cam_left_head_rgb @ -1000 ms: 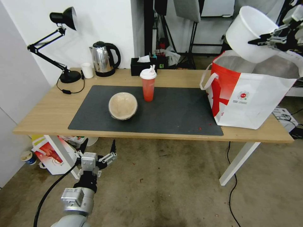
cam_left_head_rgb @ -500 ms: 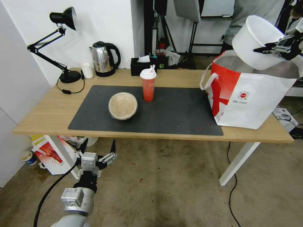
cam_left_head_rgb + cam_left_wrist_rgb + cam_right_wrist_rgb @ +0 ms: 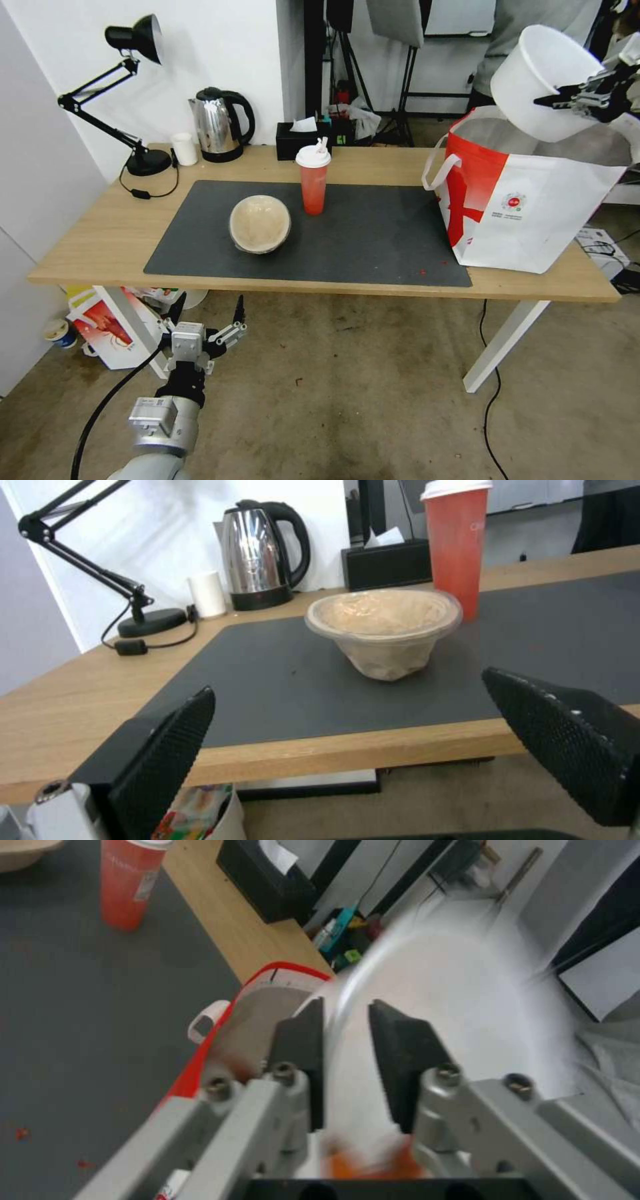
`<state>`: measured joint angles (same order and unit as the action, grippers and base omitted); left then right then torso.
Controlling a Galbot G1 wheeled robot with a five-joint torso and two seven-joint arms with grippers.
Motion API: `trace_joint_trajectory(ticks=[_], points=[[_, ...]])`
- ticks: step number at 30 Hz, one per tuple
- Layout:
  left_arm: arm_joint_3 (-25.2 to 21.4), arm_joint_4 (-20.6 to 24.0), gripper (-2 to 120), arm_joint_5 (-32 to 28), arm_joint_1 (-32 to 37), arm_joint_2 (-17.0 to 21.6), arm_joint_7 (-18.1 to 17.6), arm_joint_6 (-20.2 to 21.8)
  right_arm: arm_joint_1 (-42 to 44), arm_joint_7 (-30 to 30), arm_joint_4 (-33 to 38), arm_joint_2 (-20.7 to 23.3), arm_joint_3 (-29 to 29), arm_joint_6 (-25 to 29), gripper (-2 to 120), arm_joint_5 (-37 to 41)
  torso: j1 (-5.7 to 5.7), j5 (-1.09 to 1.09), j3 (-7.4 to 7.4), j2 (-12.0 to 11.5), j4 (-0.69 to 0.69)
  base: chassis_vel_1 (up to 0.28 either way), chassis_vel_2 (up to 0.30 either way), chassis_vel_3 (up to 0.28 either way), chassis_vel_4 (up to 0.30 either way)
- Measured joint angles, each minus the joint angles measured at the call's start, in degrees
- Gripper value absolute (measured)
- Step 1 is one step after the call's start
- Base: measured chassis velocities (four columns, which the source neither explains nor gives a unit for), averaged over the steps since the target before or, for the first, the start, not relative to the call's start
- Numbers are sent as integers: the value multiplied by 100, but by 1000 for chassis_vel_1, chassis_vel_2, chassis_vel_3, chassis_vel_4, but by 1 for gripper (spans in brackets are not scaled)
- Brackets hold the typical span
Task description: Pick up the trash from the table and place it into the takeout bag.
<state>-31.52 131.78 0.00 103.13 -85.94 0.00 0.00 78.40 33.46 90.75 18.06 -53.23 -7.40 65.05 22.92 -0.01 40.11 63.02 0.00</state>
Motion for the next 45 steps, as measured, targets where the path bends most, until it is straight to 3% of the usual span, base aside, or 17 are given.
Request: trace_joint_trajectory(ticks=[8, 17, 22, 29, 45], points=[[0, 0, 100, 0, 0, 0, 0, 0, 3, -6, 7, 6, -1, 1, 46, -6, 0, 0, 0, 0, 0, 0, 0, 0, 0], [0, 0, 100, 0, 0, 0, 0, 0, -2, 14, 16, -35, 10, -2, 84, -43, 0, 0, 0, 0, 0, 0, 0, 0, 0], [0, 0, 100, 0, 0, 0, 0, 0, -9, -21, 32, -124, 11, -2, 98, -40, 0, 1, 0, 0, 0, 0, 0, 0, 0], [0, 0, 100, 0, 0, 0, 0, 0, -121, -272, 251, -378, 16, 27, 100, 70, 0, 0, 0, 0, 0, 0, 0, 0, 0], [0, 0, 100, 0, 0, 0, 0, 0, -389, -2151, 2338, -1880, -401, 360, 100, 528, 0, -1, 0, 0, 0, 0, 0, 0, 0]])
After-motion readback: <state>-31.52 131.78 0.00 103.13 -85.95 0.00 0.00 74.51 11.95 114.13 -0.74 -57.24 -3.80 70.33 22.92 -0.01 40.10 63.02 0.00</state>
